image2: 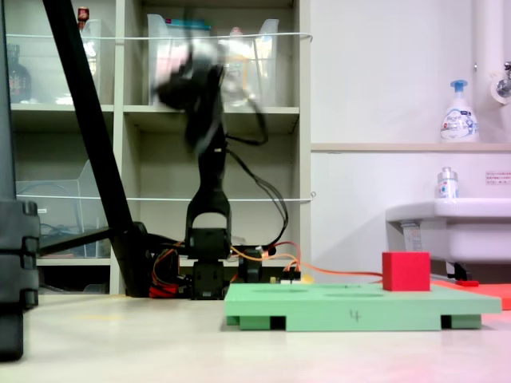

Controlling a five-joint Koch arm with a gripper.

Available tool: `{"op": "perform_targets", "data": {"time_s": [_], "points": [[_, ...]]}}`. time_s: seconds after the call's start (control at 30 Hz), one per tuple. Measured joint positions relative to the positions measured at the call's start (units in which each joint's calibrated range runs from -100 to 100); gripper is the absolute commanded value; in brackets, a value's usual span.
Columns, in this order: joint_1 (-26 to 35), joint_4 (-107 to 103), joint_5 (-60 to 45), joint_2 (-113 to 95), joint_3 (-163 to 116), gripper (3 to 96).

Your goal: Put the square block into the corresponding hole

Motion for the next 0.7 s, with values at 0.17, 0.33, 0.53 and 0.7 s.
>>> {"op": "perform_targets", "data": {"time_s": [0.17, 0.33, 0.53, 0.7], "points": [[0.3, 74.6, -5.9, -20.9, -59.0, 51.7], [3.0, 83.3, -11.7, -24.9, -83.5, 49.7], [5.1, 68.5, -12.0, -25.3, -86.4, 50.1], [5.6, 60.7, -13.0, -25.6, -86.2, 49.7]]}}
